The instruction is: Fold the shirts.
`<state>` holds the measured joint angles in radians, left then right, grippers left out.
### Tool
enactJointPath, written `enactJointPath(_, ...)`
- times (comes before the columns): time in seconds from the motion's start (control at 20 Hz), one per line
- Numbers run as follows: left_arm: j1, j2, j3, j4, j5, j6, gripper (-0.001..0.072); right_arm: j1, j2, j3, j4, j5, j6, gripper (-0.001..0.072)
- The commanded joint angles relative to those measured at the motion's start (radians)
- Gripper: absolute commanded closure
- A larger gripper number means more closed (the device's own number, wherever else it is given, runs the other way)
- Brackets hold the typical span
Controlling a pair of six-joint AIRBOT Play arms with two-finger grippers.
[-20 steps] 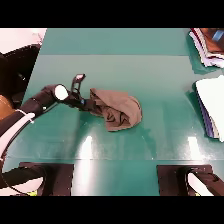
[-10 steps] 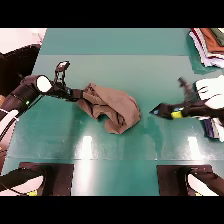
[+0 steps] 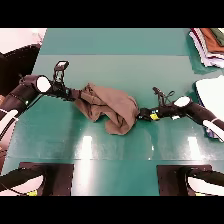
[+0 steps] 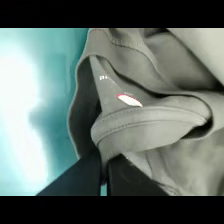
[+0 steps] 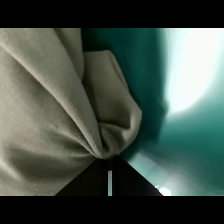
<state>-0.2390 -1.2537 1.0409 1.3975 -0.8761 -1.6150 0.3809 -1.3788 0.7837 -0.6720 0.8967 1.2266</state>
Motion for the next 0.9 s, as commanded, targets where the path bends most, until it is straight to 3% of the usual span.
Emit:
enactJointPath(0.0,0.001,0.019,0.015,0.147,-0.004,-0.03,0.0683,-0.009,-0.007,0.109,-0.1,-0.013,-0.001,0.0695)
enactJointPath(0.15,0.001,0.112,0.092,0.28,-0.005,-0.062,0.0683,-0.089,0.12,0.234,-0.235,0.039,0.035,0.0696)
enactJointPath(0.35,0.001,0.301,0.259,0.325,-0.001,-0.056,0.0683,-0.198,0.34,0.414,-0.353,0.108,0.05,0.0696)
enactJointPath(0.85,0.0,0.668,0.486,0.238,-0.027,-0.052,0.0683,-0.419,0.673,0.717,-0.352,0.327,0.067,0.0696)
